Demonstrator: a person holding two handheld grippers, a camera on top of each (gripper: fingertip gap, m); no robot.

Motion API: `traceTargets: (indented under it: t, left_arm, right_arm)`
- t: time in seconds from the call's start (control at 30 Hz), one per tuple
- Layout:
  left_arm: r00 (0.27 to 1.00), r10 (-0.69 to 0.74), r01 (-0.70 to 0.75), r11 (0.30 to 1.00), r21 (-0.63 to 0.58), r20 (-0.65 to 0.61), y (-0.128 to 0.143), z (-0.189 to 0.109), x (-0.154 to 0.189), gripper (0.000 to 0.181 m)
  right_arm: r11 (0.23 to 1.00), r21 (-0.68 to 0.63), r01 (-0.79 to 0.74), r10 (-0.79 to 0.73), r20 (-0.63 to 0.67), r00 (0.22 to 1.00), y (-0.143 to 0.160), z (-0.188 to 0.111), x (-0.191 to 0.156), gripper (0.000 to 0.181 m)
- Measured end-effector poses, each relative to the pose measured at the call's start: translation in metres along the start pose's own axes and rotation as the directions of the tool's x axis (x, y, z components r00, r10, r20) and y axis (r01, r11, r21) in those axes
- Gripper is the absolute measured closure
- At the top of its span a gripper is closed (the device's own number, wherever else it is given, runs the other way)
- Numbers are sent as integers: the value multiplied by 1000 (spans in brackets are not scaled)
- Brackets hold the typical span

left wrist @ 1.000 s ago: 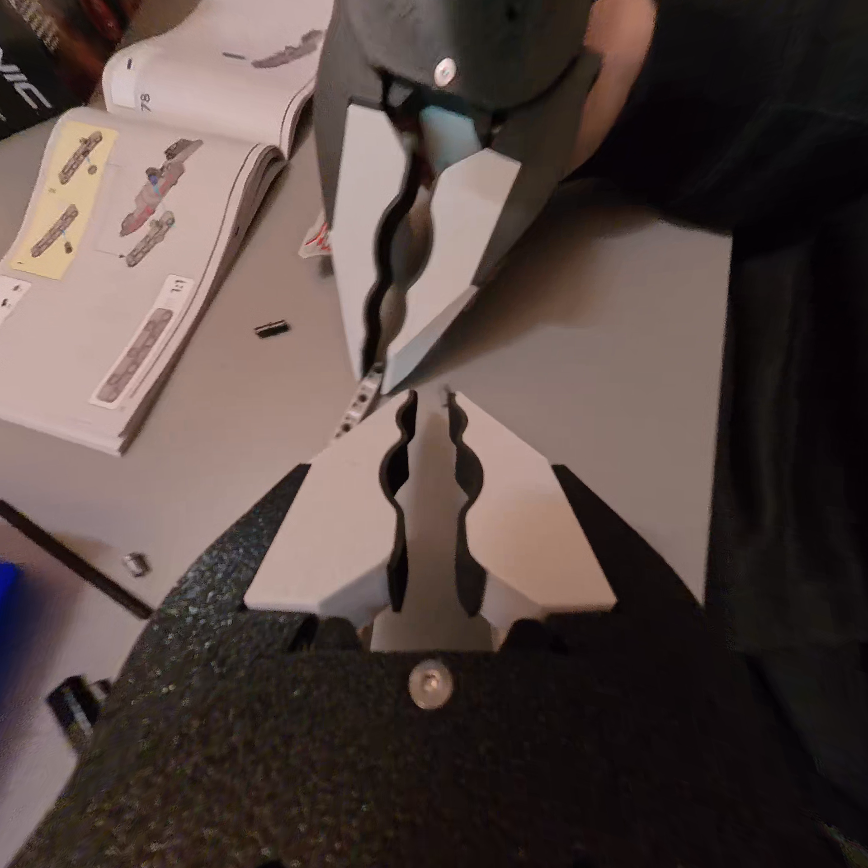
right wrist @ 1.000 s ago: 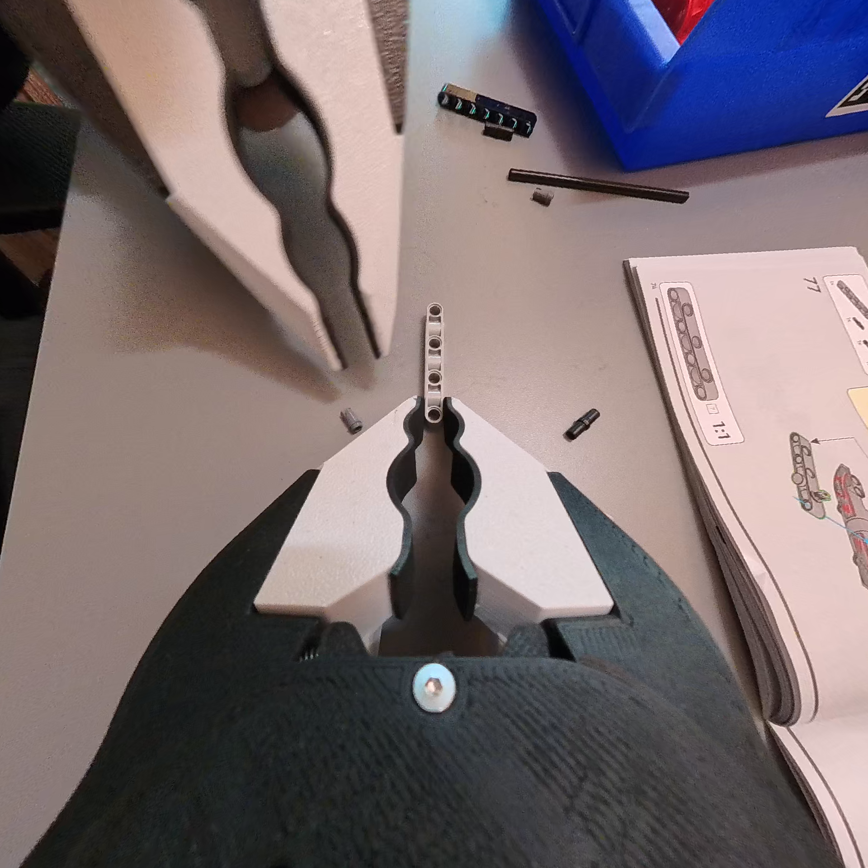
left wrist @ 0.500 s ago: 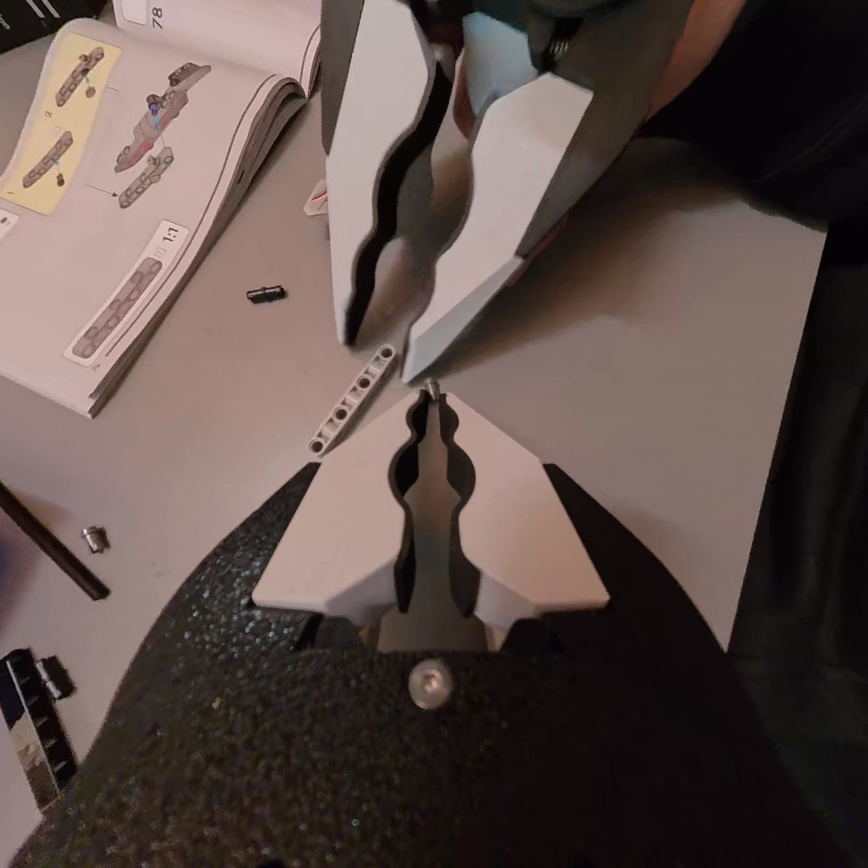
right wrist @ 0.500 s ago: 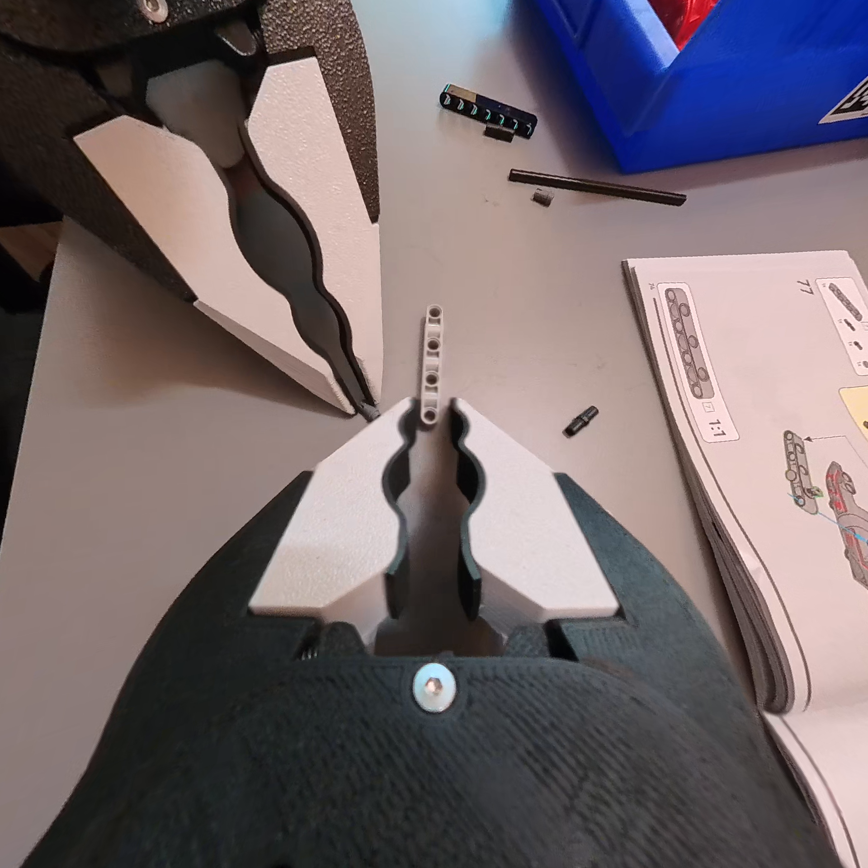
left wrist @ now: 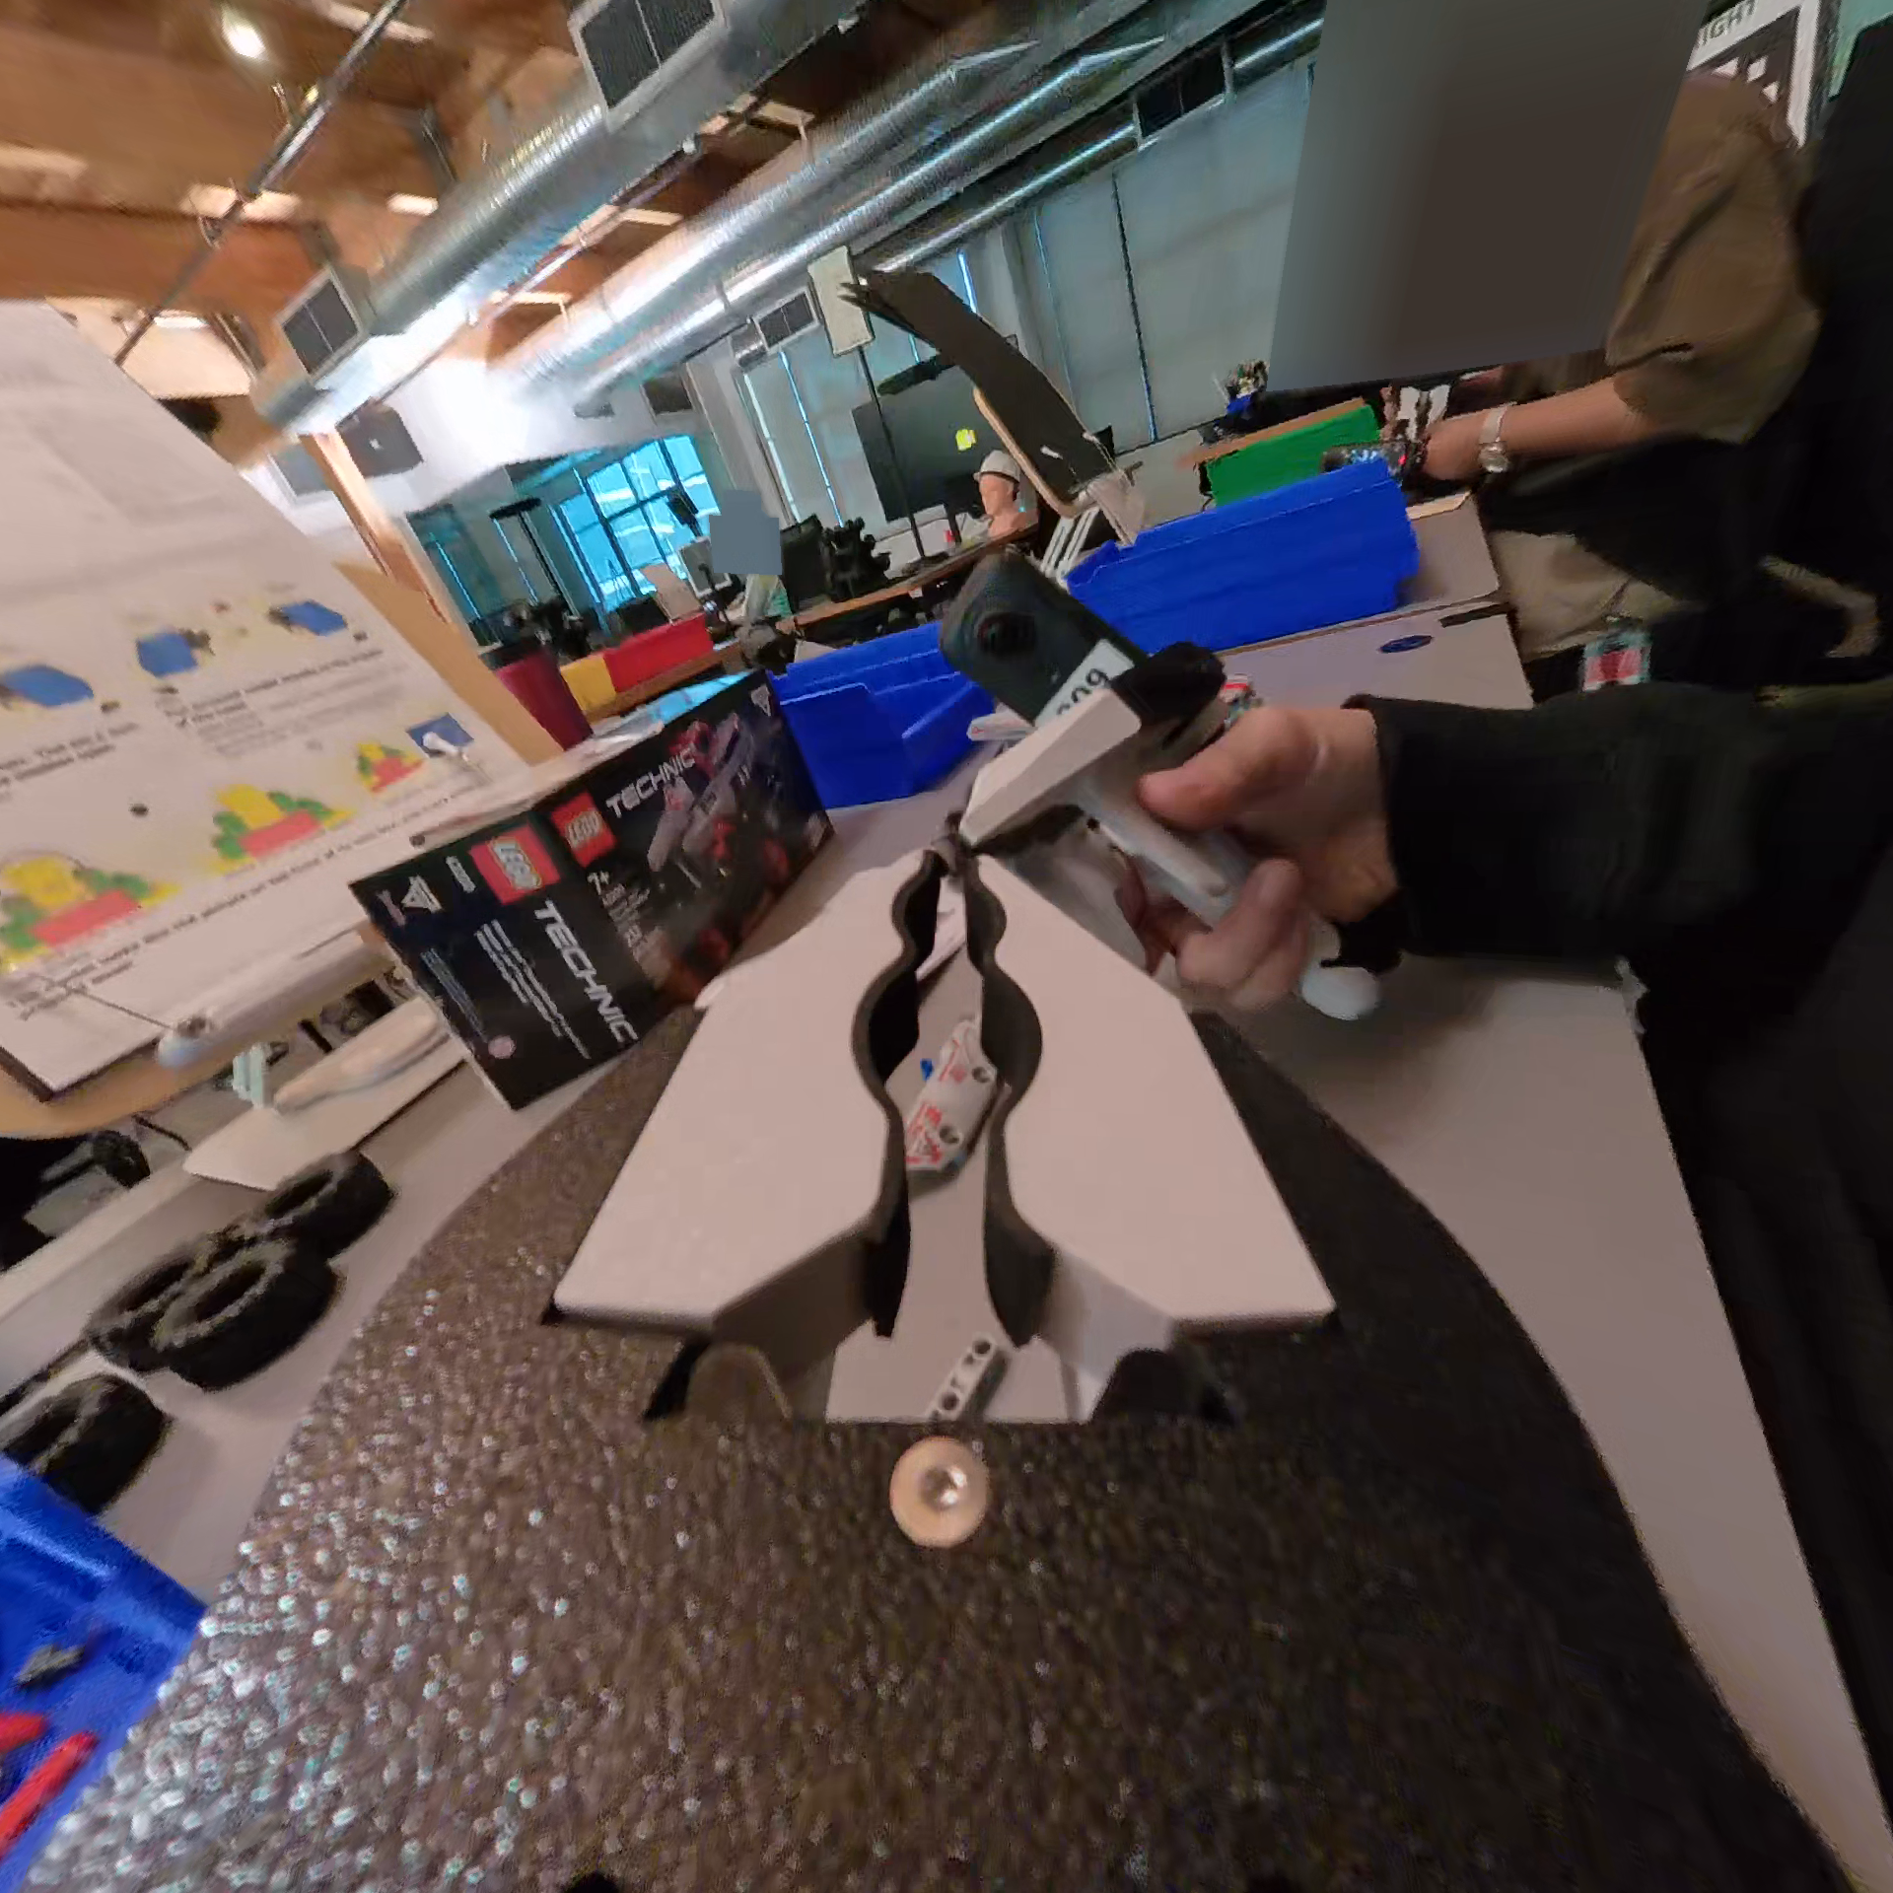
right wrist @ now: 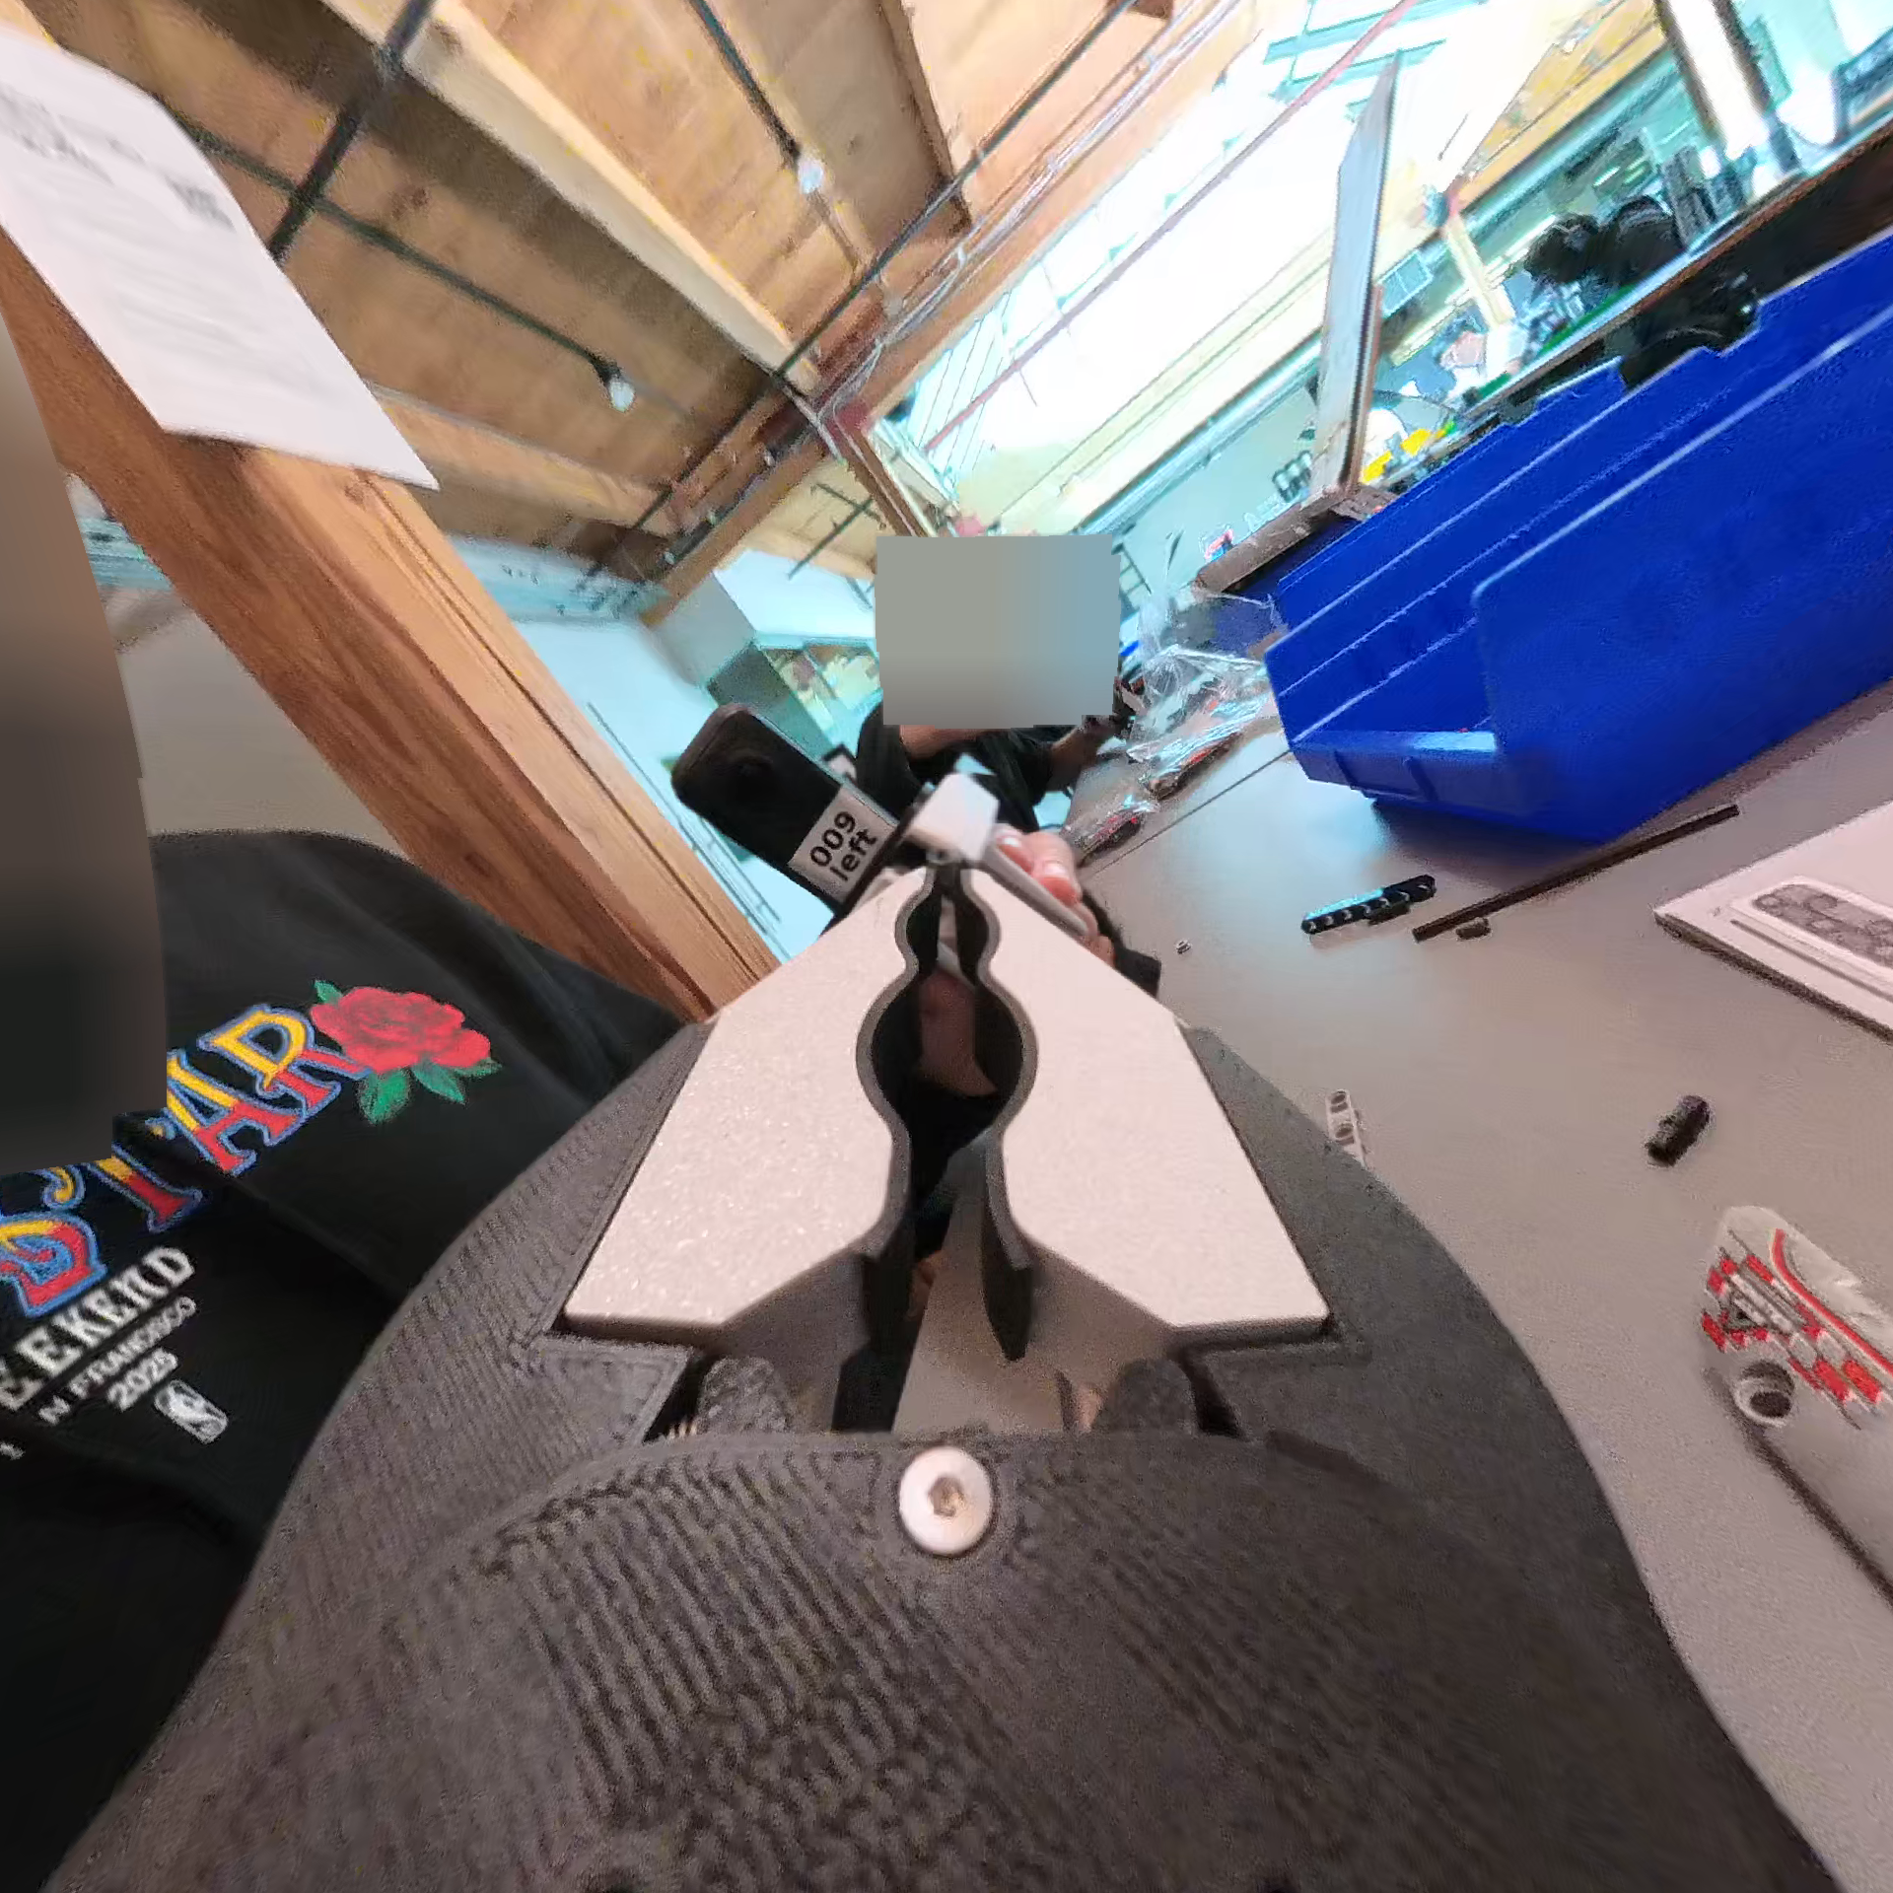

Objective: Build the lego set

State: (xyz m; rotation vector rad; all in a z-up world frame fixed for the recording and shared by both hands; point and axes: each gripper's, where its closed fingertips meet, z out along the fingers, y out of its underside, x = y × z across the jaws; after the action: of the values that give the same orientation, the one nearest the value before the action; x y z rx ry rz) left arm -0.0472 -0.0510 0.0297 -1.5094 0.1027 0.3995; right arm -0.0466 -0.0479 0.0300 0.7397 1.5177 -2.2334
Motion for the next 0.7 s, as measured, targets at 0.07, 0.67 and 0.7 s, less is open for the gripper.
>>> traceTargets:
  t: [0.07,0.67,0.7]
  left_arm:
    - [999,52,-52,999,-16,5,-1,5,0,180]
    - [946,320,-308,938,-157,54,11,7,-10,180]
    - [941,333,-320,932,-167,57,13,7,-11,180]
  right_arm:
    - [999,31,-40,40,-19,999,-2,-2,8,171]
    - [986,13,164,-163,-80,983,2,8,10,174]
    - [982,1,191,-190,-100,977,2,8,12,174]
